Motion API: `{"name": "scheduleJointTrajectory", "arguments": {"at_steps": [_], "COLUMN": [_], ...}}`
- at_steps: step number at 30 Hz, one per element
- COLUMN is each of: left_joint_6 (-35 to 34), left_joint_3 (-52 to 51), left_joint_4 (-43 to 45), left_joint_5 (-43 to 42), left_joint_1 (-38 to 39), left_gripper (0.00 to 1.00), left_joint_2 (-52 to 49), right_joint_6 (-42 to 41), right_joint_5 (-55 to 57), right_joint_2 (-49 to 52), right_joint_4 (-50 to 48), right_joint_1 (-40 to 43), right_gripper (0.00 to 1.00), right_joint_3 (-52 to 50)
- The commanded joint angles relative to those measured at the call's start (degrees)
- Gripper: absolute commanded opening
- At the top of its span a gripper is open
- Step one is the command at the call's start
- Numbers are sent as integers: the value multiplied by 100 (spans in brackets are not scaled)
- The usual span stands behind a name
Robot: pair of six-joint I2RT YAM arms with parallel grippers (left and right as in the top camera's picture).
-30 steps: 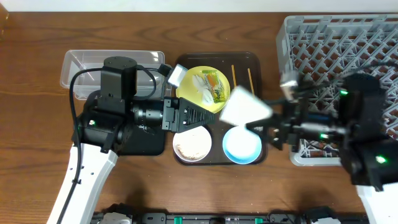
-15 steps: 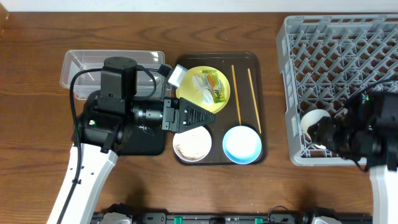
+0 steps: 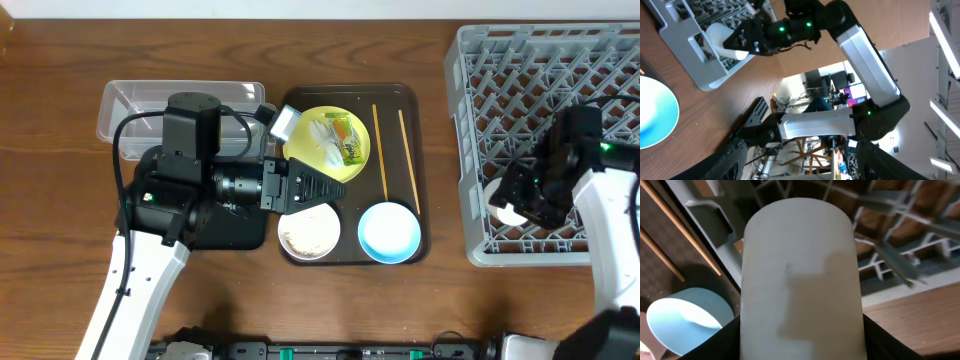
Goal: Sort waste into correct bins and load items into the dishwasher rack
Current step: 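Place the white cup upside down in the dish rack with right gripper, then grasp the pink bowl of rice with the left gripper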
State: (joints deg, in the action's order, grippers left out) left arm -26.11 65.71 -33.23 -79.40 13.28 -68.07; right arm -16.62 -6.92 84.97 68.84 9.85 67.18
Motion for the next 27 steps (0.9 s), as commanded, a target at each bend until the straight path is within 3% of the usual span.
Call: {"name": "scheduleJointTrajectory", "arguments": {"at_steps": [1, 3, 5, 10, 13, 16, 22, 25, 27], "left_joint_6": [42, 42, 42, 181, 214, 426, 20, -221, -238], "left_joint_3": [85, 85, 85, 85, 85, 85, -81, -280, -313], "left_joint_4": [-13, -13, -13, -31, -269, -868, -1971, -1867, -1681], "left_joint_5": [-98, -98, -96, -20, 581, 2006, 6811, 7742, 7792], "left_joint_1": [-2, -2, -2, 4, 72, 302, 1484, 2048, 2328], "left_gripper": [73, 73, 73, 73, 73, 72, 61, 57, 56], "left_joint_2": [35, 37, 35, 35, 37, 37, -190, -551, -931], "right_joint_6": [-210, -323, -398, 87, 461, 820, 1158, 1158, 1158], "right_joint_5": [-127, -127, -155, -968, -1576, -2181, -2614, -2616, -2616], "right_joint_2": [164, 164, 153, 85, -92, -400, -1169, -1416, -1534], "right_joint_4": [24, -94, -127, 81, 289, 426, 590, 592, 590], "right_joint_1": [199, 271, 400, 638, 621, 568, 367, 234, 122], "right_gripper": [71, 84, 90, 90, 89, 89, 91, 92, 92], "right_joint_3": [72, 85, 195, 800, 1091, 1189, 1187, 1187, 1187]}}
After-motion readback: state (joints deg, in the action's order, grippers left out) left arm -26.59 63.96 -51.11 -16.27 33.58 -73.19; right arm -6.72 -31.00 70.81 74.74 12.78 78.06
